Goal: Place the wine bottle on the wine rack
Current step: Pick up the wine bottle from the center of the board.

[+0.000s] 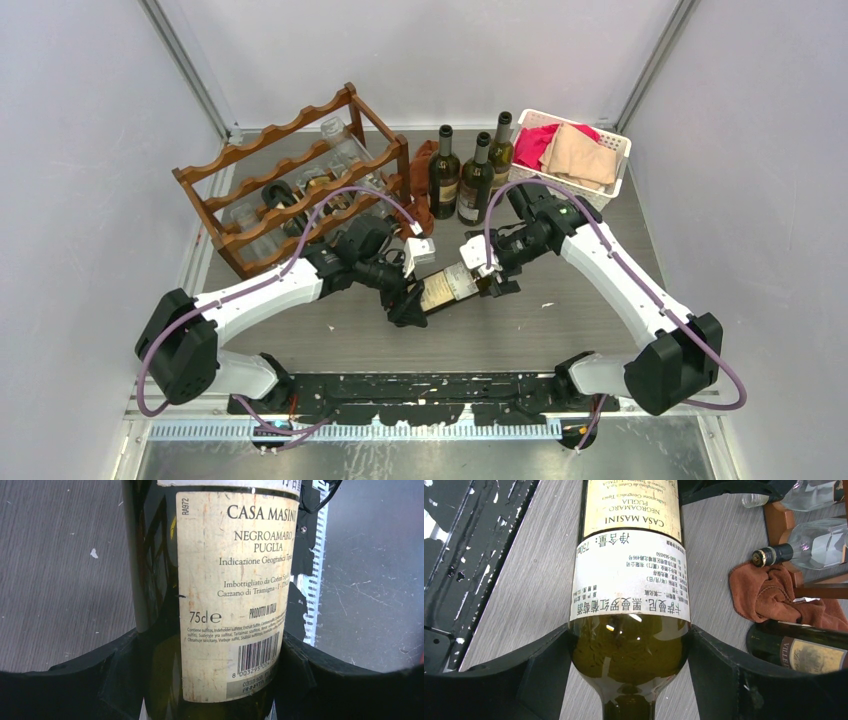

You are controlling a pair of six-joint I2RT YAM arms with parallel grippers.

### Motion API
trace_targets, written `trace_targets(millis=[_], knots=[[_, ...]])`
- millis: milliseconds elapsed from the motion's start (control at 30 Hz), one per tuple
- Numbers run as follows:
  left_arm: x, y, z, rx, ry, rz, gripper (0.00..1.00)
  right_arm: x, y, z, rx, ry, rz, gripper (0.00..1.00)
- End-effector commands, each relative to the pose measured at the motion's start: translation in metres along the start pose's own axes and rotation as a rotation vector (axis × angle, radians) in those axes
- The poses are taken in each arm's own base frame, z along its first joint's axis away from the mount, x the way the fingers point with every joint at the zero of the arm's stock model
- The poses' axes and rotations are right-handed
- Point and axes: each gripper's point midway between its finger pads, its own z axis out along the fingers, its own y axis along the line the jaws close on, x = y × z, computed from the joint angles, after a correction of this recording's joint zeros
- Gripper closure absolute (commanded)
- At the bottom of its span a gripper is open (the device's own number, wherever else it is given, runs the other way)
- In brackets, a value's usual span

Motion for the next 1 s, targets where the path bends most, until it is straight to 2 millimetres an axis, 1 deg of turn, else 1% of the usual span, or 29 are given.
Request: trace_targets(millis=[0, 33, 133, 167, 300, 333, 533, 667, 833, 900, 967], knots=[[-0.057, -0.014, -0.012, 0.057, -0.149, 0.171, 0.97, -0.017, -0.002, -0.01, 0.026, -0.038, 0.015, 0.93], [-0.056, -0.013, -0.011, 0.052, -0.141, 0.161, 0.91, -0.02, -0.001, -0.011, 0.029, -0.052, 0.019, 0.97], [-0.053, -0.01, -0.011, 0.042, -0.11, 0.124, 0.51, -0.028, -0.001, -0.013, 0.054, -0.081, 0.045, 0.99], [-0.052, -0.01, -0.011, 0.035, -0.105, 0.114, 0.4, -0.029, -0.003, -0.013, 0.072, -0.086, 0.062, 0.99], [-0.048, -0.007, -0.015, -0.004, -0.104, 0.111, 0.06, -0.031, -0.009, -0.016, 0.144, -0.092, 0.104, 0.99], [-0.047, -0.007, -0.017, -0.013, -0.106, 0.121, 0.01, -0.031, -0.007, -0.016, 0.148, -0.091, 0.112, 0.99], [-0.037, -0.007, -0.026, -0.046, -0.088, 0.16, 0.0, -0.028, 0.005, -0.017, 0.155, -0.086, 0.149, 0.99], [-0.036, -0.008, -0.038, -0.089, -0.081, 0.19, 0.0, -0.022, 0.014, -0.019, 0.165, -0.075, 0.182, 0.99], [-0.053, -0.005, -0.065, -0.186, -0.123, 0.218, 0.0, -0.017, 0.027, -0.02, 0.199, -0.073, 0.244, 0.99], [-0.064, -0.005, -0.078, -0.228, -0.144, 0.214, 0.0, -0.017, 0.028, -0.02, 0.234, -0.082, 0.273, 0.99], [-0.079, -0.003, -0.092, -0.288, -0.173, 0.194, 0.0, -0.017, 0.026, -0.02, 0.276, -0.098, 0.317, 0.99]])
